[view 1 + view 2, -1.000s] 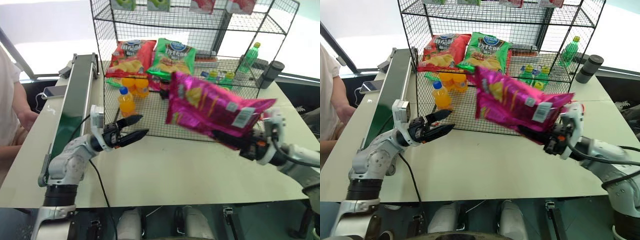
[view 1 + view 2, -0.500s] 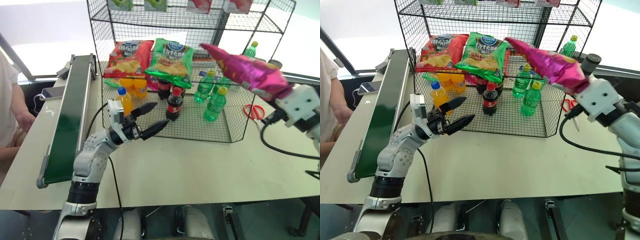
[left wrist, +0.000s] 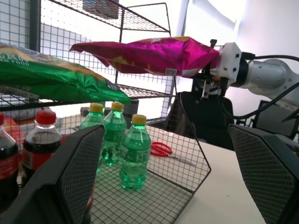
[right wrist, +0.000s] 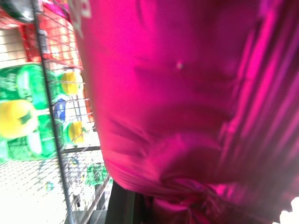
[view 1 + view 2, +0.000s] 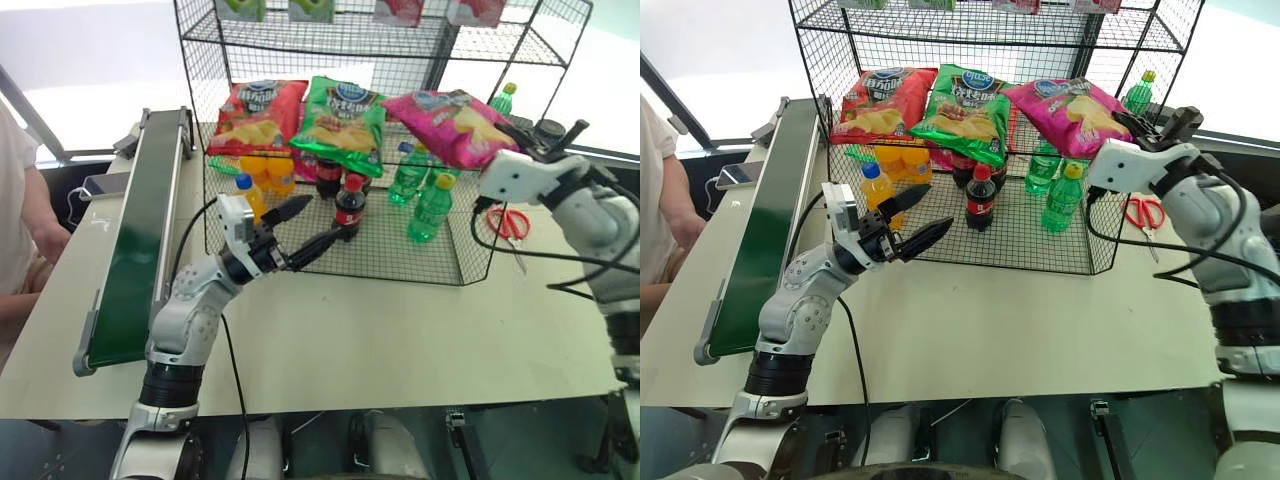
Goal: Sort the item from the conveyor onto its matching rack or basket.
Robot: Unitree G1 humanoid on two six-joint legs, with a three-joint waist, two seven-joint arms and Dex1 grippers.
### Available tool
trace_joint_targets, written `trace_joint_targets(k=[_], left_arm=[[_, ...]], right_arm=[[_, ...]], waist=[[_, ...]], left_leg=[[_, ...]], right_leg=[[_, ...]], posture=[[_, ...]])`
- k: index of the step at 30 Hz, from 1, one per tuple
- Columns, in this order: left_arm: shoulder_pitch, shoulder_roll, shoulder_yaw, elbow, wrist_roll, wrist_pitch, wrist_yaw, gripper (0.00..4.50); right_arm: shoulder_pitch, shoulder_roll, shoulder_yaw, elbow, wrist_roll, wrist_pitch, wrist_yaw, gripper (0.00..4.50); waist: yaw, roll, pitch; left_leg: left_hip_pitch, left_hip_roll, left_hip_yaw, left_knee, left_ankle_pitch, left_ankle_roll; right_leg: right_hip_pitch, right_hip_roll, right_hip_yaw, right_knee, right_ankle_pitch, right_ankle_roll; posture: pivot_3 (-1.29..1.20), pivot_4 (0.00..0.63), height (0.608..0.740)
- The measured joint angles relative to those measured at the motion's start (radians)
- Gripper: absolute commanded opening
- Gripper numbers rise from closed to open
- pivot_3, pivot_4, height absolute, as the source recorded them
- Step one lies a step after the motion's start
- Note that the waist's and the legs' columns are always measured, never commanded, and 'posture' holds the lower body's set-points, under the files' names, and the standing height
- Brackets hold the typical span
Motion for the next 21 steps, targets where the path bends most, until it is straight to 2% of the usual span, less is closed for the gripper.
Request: trace_joint_targets(k=[10,20,21], left_arm=[[0.001,-0.008,-0.008,-0.012,0.035,-0.041,0.037,4.5],[0.013,-0.01,-0.02,-0.007,0.045,-0.069,0.038,4.5],[0.014,-0.01,-0.024,-0.007,0.047,-0.071,0.038,4.5]], right_arm=[[-0.111,0.074,0.053,0.162,-0.028,0.103,-0.046,0.12],[-0.162,0.1,0.055,0.214,0.01,0.118,-0.06,0.12],[-0.163,0.102,0.055,0.22,0.023,0.118,-0.055,0.62]], waist=[[-0.004,0.0,0.0],[-0.006,0.001,0.0],[-0.005,0.001,0.0]], left_leg=[[0.0,0.0,0.002,0.0,0.0,0.0],[0.0,0.0,0.002,0.0,0.0,-0.001],[0.0,0.0,0.002,0.0,0.0,-0.001]], right_leg=[[0.0,0.0,0.0,0.0,0.0,0.0],[0.0,0.0,0.0,0.0,0.0,0.0],[0.0,0.0,0.0,0.0,0.0,0.0]], posture=[[0.0,0.15,0.74],[0.0,0.15,0.74],[0.0,0.15,0.74]])
